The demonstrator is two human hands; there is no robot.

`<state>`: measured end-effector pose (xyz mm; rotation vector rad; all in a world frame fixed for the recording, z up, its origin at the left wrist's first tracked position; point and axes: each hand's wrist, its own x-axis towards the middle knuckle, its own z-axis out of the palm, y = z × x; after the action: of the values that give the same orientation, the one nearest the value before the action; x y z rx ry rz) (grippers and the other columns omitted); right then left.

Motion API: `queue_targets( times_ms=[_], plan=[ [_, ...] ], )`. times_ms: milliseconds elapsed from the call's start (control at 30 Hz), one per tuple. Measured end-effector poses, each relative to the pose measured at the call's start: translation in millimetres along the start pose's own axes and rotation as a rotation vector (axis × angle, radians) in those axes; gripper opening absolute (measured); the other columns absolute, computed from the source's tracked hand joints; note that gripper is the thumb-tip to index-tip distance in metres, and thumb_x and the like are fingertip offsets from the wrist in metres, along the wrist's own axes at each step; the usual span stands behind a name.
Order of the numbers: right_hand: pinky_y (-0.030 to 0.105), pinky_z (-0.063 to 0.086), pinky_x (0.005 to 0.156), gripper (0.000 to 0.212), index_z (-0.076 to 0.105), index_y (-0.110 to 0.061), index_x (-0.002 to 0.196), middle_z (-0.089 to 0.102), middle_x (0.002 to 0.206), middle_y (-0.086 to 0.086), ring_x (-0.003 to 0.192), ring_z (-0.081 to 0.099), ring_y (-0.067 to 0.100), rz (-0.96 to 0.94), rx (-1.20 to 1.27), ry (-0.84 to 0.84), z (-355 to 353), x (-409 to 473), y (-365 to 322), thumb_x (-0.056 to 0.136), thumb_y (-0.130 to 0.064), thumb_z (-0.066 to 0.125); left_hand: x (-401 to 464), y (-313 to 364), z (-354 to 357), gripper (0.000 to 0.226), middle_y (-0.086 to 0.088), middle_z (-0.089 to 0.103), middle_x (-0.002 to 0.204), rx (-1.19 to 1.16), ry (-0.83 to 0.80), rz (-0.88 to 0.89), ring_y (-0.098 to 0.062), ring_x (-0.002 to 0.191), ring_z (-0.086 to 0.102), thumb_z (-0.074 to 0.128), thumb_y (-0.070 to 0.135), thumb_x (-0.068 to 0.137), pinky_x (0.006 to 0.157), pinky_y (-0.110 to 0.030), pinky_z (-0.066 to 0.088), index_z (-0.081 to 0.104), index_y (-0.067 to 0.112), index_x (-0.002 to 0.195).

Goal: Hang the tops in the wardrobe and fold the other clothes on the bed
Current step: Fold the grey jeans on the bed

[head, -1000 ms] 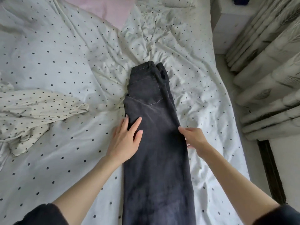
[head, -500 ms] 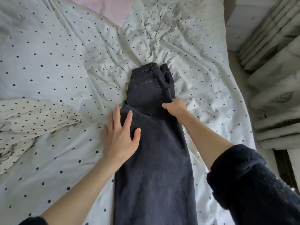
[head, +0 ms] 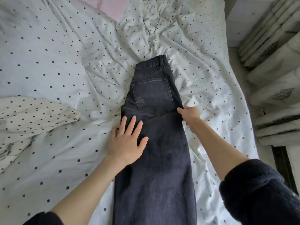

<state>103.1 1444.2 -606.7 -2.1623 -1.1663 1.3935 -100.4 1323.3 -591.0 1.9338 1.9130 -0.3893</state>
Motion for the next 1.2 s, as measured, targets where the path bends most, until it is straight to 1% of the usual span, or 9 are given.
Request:
queue_targets(
  times_ms=[167, 300, 467, 667, 833, 933, 1067, 1133, 1200],
  plan=[
    [0.023, 0.035, 0.05, 0.038, 0.05, -0.014, 0.06, 0.048, 0.06, -0.002, 0.057, 0.045, 0.012, 0.031, 0.023, -0.04, 3, -42, 28, 0.088, -0.036, 0.062, -15, 5, 8, 0.062, 0.007, -0.019, 0.157, -0.01, 0.009, -0.022, -0.025, 0.143, -0.02, 0.01, 0.057, 0.094, 0.117, -0.045, -0.002, -0.009, 0.033, 0.149],
    [0.034, 0.051, 0.079, 0.027, 0.067, -0.01, 0.09, 0.065, 0.083, 0.001, 0.083, 0.061, 0.019, 0.023, 0.028, -0.039, 0, -95, 60, 0.085, -0.037, 0.066, -50, 11, 19, 0.06, 0.007, -0.019, 0.157, -0.033, 0.067, -0.004, -0.028, 0.143, -0.019, 0.011, 0.057, 0.093, 0.116, -0.044, -0.008, -0.005, 0.039, 0.148],
    [0.027, 0.037, 0.057, 0.026, 0.055, -0.015, 0.074, 0.051, 0.063, -0.007, 0.068, 0.052, 0.016, 0.01, -0.067, 0.009, -5, -172, 104, 0.087, -0.035, 0.062, -106, 19, 36, 0.058, 0.002, -0.011, 0.158, 0.01, 0.147, 0.036, -0.027, 0.145, -0.013, 0.01, 0.052, 0.097, 0.116, -0.043, -0.007, -0.002, 0.031, 0.15],
    [0.026, 0.038, 0.066, 0.02, 0.053, -0.018, 0.094, 0.053, 0.08, -0.008, 0.08, 0.053, 0.015, -0.007, -0.047, 0.065, 3, -278, 173, 0.09, -0.038, 0.057, -217, 47, 75, 0.055, -0.023, 0.028, 0.149, -0.072, 0.252, 0.075, -0.041, 0.137, 0.027, 0.022, 0.038, 0.096, 0.109, -0.054, 0.03, 0.039, 0.014, 0.142],
    [0.027, 0.042, 0.085, 0.033, 0.05, -0.027, 0.114, 0.058, 0.101, -0.009, 0.096, 0.055, 0.007, 0.054, 0.151, 0.079, 18, -366, 252, 0.088, -0.046, 0.055, -311, 54, 127, 0.065, -0.021, 0.037, 0.145, -0.072, 0.107, 0.045, -0.04, 0.133, 0.037, 0.003, 0.04, 0.1, 0.102, -0.056, 0.039, 0.045, 0.01, 0.138],
    [0.025, 0.039, 0.093, 0.038, 0.05, -0.024, 0.123, 0.056, 0.113, -0.01, 0.11, 0.052, 0.009, 0.05, 0.162, 0.029, 25, -400, 294, 0.091, -0.043, 0.054, -345, 48, 151, 0.061, -0.022, 0.04, 0.143, -0.062, 0.076, 0.068, -0.041, 0.13, 0.04, 0.015, 0.041, 0.097, 0.097, -0.055, 0.044, 0.047, 0.008, 0.137],
    [0.022, 0.039, 0.083, 0.031, 0.051, -0.015, 0.12, 0.051, 0.11, -0.006, 0.106, 0.053, 0.014, -0.039, -0.074, 0.093, 35, -450, 347, 0.093, -0.031, 0.055, -388, 41, 180, 0.057, -0.023, 0.032, 0.147, -0.062, 0.118, 0.14, -0.043, 0.133, 0.035, 0.032, 0.035, 0.09, 0.103, -0.052, 0.04, 0.042, 0.007, 0.139],
    [0.021, 0.037, 0.074, 0.019, 0.055, -0.012, 0.104, 0.051, 0.098, -0.004, 0.091, 0.054, 0.017, -0.039, -0.098, 0.181, 38, -469, 362, 0.094, -0.029, 0.054, -405, 38, 195, 0.057, -0.013, 0.006, 0.156, -0.226, 0.147, 0.123, -0.034, 0.143, 0.015, 0.042, 0.03, 0.097, 0.114, -0.042, 0.025, 0.022, 0.011, 0.147],
    [0.018, 0.033, 0.065, 0.018, 0.053, -0.013, 0.083, 0.049, 0.086, -0.004, 0.078, 0.051, 0.017, -0.046, -0.076, 0.235, 41, -482, 370, 0.094, -0.027, 0.054, -421, 37, 209, 0.065, -0.001, -0.001, 0.157, -0.485, 0.179, 0.044, -0.018, 0.145, 0.007, 0.049, 0.02, 0.096, 0.115, -0.031, 0.019, 0.013, 0.013, 0.15]
  ],
)
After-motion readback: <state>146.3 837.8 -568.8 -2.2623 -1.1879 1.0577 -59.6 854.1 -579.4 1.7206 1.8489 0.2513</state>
